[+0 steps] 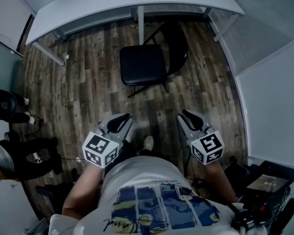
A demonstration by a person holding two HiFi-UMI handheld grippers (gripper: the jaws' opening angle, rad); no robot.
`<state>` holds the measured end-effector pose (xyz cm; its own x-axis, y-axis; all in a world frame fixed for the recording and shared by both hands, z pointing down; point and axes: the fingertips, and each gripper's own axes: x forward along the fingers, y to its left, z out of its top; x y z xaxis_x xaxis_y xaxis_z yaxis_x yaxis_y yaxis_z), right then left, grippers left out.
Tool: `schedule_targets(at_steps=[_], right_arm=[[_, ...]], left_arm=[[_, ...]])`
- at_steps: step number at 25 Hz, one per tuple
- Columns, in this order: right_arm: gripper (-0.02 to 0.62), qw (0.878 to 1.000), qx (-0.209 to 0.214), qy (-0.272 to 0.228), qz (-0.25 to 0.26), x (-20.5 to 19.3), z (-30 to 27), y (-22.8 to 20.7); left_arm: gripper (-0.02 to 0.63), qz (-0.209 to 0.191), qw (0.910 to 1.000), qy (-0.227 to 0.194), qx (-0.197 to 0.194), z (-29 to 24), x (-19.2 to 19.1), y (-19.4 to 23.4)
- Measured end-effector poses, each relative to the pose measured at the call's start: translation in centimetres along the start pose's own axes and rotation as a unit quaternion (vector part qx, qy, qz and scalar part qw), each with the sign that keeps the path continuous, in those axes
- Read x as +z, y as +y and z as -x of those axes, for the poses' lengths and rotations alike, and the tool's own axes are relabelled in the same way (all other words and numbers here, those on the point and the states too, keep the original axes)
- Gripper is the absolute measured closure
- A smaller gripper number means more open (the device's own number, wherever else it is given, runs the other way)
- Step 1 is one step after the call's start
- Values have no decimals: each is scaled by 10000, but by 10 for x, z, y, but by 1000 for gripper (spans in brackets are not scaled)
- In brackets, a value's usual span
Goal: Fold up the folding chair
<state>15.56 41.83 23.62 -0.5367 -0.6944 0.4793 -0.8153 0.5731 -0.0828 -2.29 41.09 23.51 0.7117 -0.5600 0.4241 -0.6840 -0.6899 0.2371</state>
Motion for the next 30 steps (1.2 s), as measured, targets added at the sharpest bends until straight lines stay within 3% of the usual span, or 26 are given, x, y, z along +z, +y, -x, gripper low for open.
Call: schedule_targets(at_steps=[14, 22, 30], right_arm=[[497, 9989, -340, 168, -269, 31, -45, -31], [495, 9959, -724, 327, -423, 41, -95, -91], [474, 9873, -1356, 502, -655, 52, -136, -138]], left_arm=[[542, 104, 9996, 123, -215, -21, 22, 55], [519, 45, 9981, 292, -542, -81, 36, 108], [495, 281, 9949, 546, -805, -113, 27, 167]])
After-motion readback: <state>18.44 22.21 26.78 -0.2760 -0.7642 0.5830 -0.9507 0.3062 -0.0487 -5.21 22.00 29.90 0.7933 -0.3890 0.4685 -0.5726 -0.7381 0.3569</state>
